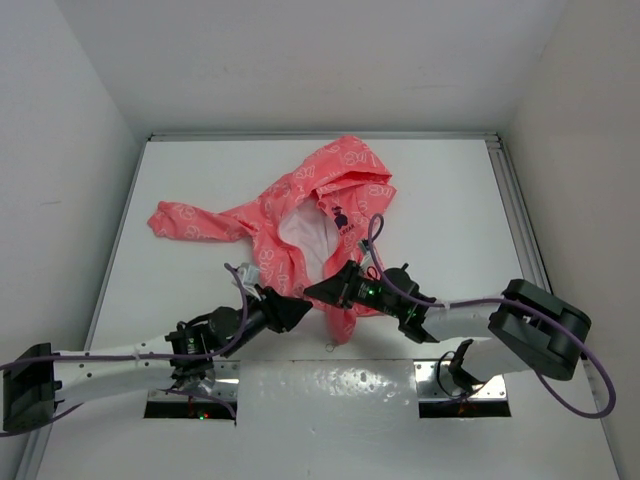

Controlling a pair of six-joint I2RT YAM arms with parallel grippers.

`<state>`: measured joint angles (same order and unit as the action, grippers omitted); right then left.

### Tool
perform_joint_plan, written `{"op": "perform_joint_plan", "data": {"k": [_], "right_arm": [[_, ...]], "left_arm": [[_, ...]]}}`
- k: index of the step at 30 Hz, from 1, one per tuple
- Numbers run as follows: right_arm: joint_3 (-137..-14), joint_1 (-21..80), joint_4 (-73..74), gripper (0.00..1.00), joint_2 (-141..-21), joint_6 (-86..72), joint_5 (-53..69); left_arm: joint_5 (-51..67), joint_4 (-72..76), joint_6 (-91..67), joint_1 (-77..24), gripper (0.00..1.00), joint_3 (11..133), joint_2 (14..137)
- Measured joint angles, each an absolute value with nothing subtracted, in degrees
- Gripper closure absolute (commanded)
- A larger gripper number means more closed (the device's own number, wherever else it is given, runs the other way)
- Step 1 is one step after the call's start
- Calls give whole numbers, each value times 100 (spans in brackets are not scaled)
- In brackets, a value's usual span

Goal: Zip up the jacket

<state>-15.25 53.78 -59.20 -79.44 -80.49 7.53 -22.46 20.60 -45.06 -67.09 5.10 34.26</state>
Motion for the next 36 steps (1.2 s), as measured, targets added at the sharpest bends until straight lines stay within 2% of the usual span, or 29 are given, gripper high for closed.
{"op": "perform_joint_plan", "data": {"k": [11, 14, 17, 23, 25, 26, 28, 29, 31, 36], "right_arm": [[-1404, 5378, -6001, 100, -7983, -8130, 773], [-1404, 5378, -6016, 100, -7985, -8141, 775], [-1404, 5378, -6040, 100, -7994, -8152, 773], [-1398, 5378, -6086, 100, -8066, -8226, 775], [-1398, 5378, -6097, 100, -8068, -8254, 775], [-1398, 5378, -6106, 100, -8068, -8261, 775], [-1391, 5378, -6141, 100, -8068, -8283, 773], [-1378, 5378, -6169, 100, -8068, -8300, 762], [-1339, 5378, -6254, 100, -8068, -8320, 731], [-1205, 5415, -6368, 100, -8071, -8381, 615]], "left_arm": [[-2346, 2383, -4466, -6709, 62, 469, 3452], [-2364, 2451, -4447, -6709, 70, 469, 3505], [-2364, 2539, -4412, -6709, 71, 469, 3649], [-2318, 2707, -4386, -6702, 59, 471, 3957], [-2303, 2724, -4370, -6683, 58, 471, 3975], [-2294, 2746, -4355, -6678, 60, 471, 3972], [-2287, 2823, -4329, -6676, 71, 471, 3977], [-2281, 2853, -4329, -6676, 86, 471, 3986], [-2270, 2897, -4294, -6672, 100, 489, 4042], [-2176, 2864, -4265, -6672, 100, 504, 4069]]}}
